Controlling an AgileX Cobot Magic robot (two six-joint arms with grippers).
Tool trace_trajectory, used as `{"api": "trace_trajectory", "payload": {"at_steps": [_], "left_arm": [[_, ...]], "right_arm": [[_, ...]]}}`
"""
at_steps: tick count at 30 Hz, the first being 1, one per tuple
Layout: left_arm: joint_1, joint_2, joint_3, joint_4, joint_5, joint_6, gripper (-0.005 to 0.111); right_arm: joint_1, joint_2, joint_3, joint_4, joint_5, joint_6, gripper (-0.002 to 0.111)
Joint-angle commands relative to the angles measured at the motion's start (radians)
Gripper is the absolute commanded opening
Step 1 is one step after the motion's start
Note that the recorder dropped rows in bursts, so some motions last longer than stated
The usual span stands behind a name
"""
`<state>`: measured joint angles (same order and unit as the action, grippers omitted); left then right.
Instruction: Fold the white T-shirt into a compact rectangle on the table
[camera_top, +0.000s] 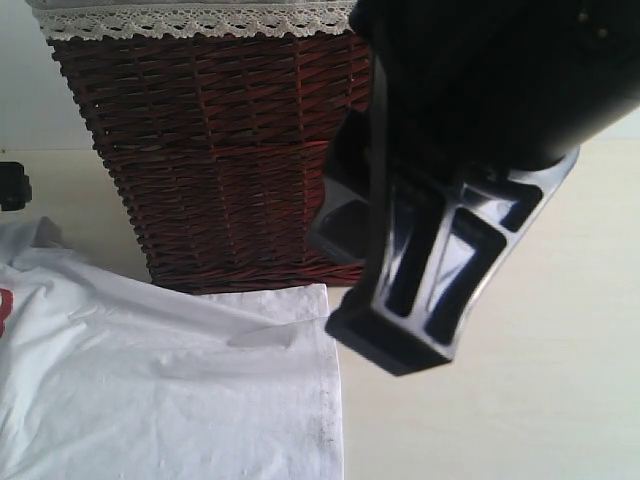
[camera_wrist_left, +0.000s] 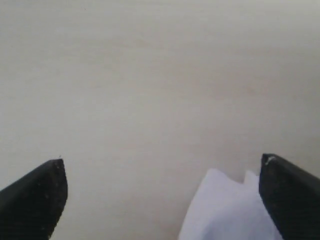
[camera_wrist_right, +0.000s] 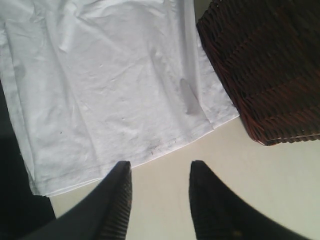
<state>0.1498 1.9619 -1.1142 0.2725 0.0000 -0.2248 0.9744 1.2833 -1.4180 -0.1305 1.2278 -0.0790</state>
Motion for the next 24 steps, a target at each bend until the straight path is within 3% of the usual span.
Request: {"api": "trace_trajectory", "payload": {"at_steps": [1, 5, 12, 24], "left_arm": [[0.000, 0.109, -0.088, 0.012, 0.033, -0.006, 0.104], [0.000, 0.159, -0.092, 0.009, 0.107, 0.044, 0.096], [0.000, 0.125, -0.097, -0.073, 0.143, -0.003, 0.051], [-0.044, 0.147, -0.097, -0.102, 0.115, 0.024, 0.016]], "right_arm": [[-0.003, -0.002, 0.005, -0.001, -0.007, -0.002, 0.037], [-0.003, -0.002, 0.005, -0.001, -0.007, 0.001, 0.037], [-0.003, -0.002, 0.005, 0.001, -0.007, 0.001, 0.037], [-0.003, -0.002, 0.005, 0.001, -0.007, 0.001, 0.037]]}}
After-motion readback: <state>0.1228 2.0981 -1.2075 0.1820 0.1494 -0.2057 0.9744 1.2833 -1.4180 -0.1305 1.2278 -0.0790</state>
